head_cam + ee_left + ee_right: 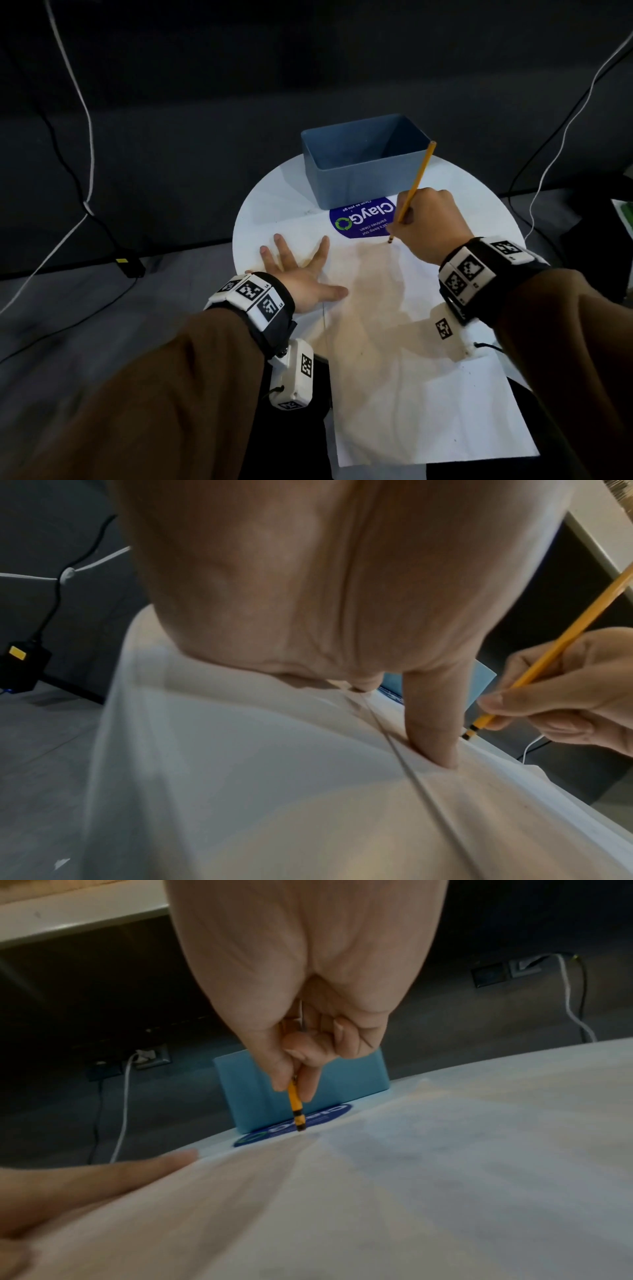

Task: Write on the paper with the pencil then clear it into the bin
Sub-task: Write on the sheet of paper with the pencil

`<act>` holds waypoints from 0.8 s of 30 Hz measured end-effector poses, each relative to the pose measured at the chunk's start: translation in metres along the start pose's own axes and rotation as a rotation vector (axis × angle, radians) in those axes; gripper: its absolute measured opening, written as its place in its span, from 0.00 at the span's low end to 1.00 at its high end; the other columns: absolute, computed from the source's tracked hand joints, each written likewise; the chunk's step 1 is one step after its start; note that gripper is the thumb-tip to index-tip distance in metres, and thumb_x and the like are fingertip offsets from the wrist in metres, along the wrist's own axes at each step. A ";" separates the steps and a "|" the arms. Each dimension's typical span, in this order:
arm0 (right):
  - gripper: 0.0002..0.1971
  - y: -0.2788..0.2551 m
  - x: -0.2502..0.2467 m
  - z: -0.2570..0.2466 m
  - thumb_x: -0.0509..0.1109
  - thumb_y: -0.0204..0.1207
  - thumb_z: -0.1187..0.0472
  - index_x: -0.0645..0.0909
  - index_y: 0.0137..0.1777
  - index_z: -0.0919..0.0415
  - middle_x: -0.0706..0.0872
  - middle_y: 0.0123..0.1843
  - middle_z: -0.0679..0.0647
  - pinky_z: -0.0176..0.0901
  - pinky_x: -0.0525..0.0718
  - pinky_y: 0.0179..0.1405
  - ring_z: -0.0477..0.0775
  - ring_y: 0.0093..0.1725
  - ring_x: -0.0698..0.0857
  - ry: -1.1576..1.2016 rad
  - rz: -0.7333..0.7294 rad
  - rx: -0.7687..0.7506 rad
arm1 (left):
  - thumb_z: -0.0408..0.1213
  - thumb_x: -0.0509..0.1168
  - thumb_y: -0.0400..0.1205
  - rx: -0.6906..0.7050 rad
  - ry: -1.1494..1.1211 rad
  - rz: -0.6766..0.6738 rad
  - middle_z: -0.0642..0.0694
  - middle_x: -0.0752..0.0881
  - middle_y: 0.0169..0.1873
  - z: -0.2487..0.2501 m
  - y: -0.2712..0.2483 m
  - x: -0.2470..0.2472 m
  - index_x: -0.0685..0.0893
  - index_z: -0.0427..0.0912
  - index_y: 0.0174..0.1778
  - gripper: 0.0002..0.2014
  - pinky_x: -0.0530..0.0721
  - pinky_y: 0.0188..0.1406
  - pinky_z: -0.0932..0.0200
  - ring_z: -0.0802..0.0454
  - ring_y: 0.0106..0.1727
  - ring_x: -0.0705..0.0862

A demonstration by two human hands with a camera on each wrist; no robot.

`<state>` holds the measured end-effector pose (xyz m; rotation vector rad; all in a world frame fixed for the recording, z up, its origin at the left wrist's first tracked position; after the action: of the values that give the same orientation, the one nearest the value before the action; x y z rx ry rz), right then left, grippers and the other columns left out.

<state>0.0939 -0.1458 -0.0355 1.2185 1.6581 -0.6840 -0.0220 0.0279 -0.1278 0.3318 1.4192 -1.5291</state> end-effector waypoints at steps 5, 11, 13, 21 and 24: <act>0.11 0.002 0.018 -0.029 0.78 0.76 0.62 0.80 0.37 0.60 0.82 0.34 0.53 0.41 0.73 0.37 0.58 0.42 0.83 0.055 -0.005 -0.061 | 0.72 0.61 0.77 -0.004 -0.002 0.017 0.34 0.20 0.79 0.001 -0.001 0.000 0.31 0.73 0.82 0.49 0.36 0.75 0.20 0.26 0.80 0.23; 0.12 0.002 0.006 -0.004 0.78 0.78 0.59 0.77 0.39 0.57 0.86 0.44 0.56 0.40 0.77 0.37 0.56 0.50 0.82 0.017 -0.019 0.019 | 0.73 0.61 0.77 0.000 -0.006 0.013 0.35 0.18 0.78 -0.003 0.003 0.002 0.30 0.75 0.81 0.49 0.37 0.74 0.16 0.27 0.80 0.22; 0.14 0.000 0.005 -0.017 0.79 0.76 0.61 0.77 0.34 0.57 0.85 0.37 0.55 0.41 0.76 0.36 0.58 0.45 0.83 0.083 0.019 -0.018 | 0.72 0.61 0.77 -0.001 -0.003 0.015 0.35 0.18 0.78 -0.003 0.003 0.001 0.30 0.74 0.81 0.49 0.37 0.74 0.16 0.26 0.80 0.22; 0.18 0.006 0.039 -0.054 0.78 0.75 0.61 0.72 0.32 0.51 0.79 0.34 0.51 0.43 0.75 0.39 0.57 0.43 0.81 0.064 -0.078 -0.080 | 0.73 0.60 0.77 -0.030 0.010 0.013 0.34 0.21 0.80 -0.001 0.002 0.002 0.30 0.75 0.80 0.48 0.39 0.74 0.15 0.27 0.80 0.23; 0.17 0.008 0.028 -0.040 0.78 0.76 0.62 0.73 0.31 0.54 0.78 0.32 0.49 0.41 0.72 0.36 0.57 0.41 0.81 0.010 -0.071 -0.037 | 0.73 0.61 0.77 -0.025 0.003 0.014 0.34 0.21 0.80 -0.004 0.005 0.004 0.31 0.76 0.80 0.48 0.38 0.74 0.16 0.27 0.80 0.23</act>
<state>0.0850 -0.0977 -0.0439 1.1428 1.7223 -0.6887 -0.0219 0.0308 -0.1346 0.3286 1.4346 -1.4990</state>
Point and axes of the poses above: each hand's wrist, its own y-axis towards the middle knuckle, its own x-axis out of the palm, z = x × y, the point moved 8 cm from there along y, towards the middle knuckle
